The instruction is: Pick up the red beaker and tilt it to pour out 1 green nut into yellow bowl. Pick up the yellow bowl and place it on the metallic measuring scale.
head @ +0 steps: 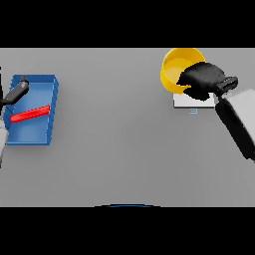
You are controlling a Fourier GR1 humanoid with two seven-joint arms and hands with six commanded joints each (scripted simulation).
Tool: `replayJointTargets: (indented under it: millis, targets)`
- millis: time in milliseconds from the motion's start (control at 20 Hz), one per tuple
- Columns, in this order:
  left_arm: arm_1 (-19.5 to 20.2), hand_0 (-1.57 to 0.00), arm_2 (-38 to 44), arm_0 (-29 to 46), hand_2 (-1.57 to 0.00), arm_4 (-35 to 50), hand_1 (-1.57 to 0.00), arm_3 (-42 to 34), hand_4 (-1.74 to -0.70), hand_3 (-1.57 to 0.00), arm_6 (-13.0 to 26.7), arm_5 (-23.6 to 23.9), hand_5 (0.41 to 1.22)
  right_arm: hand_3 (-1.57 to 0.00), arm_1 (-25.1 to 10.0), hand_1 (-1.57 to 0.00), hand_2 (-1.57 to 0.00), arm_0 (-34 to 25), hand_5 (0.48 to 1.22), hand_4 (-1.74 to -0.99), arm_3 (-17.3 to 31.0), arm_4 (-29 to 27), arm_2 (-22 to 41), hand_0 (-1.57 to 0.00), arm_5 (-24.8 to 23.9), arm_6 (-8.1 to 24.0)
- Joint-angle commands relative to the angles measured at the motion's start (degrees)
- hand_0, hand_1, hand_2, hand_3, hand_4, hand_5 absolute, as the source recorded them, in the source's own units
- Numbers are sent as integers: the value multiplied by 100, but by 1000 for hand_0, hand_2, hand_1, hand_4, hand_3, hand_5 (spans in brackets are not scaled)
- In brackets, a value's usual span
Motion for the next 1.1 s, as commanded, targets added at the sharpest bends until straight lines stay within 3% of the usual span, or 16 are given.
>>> replayJointTargets:
  millis: [0, 150, 350, 500, 700, 900, 1000, 1050]
  targets:
    - [-2, 1, -2, 35, 1, 19, 1, -24, -737, 1, -51, -14, 699, -1186, -14, -1571, -1508, -26, 1221, -1741, 119, -19, -62, -1571, -65, -29]
    - [-17, 1, 12, -17, 1, -7, 1, 44, -728, 1, -38, 41, 691, -1176, 54, -1571, -1506, -72, 1221, -1741, 758, 104, -141, -1571, -409, -81]
    - [13, 1, 14, -51, 1, 0, 1, 85, -721, 1, 13, -28, 682, -1283, 24, -1571, -1439, -120, 1221, -1741, 1427, 231, -219, -1571, -766, -352]
    - [11, 1, 14, 48, 1, 7, 1, 9, -722, 1, -42, -15, 681, -1362, 106, -1571, -1396, -74, 1221, -1741, 1724, 239, -262, -1571, -869, -357]
    - [-7, 1, 17, 2, 1, -24, 1, 89, -728, 1, -50, 40, 675, -1338, 177, -1571, -1362, -23, 1221, -1741, 1977, 211, -309, -1571, -997, -480]
    - [6, 1, -16, -14, 1, -34, 1, 70, -723, 1, -45, -16, 669, -1463, 304, -1571, -1330, -89, 1221, -1741, 2250, 198, -336, -1501, -1115, -668]
    - [20, 1, -16, -16, 1, -38, 1, 38, -724, 1, -31, -23, 667, -1390, 325, -1501, -1382, -98, 1221, -1734, 2313, 211, -344, -1448, -1141, -640]
    - [15, 1, -22, 31, 1, -34, 1, -5, -725, 1, -71, -19, 669, -1244, 332, -1479, -1420, -70, 1221, -1736, 2295, 163, -386, -1472, -1135, -653]
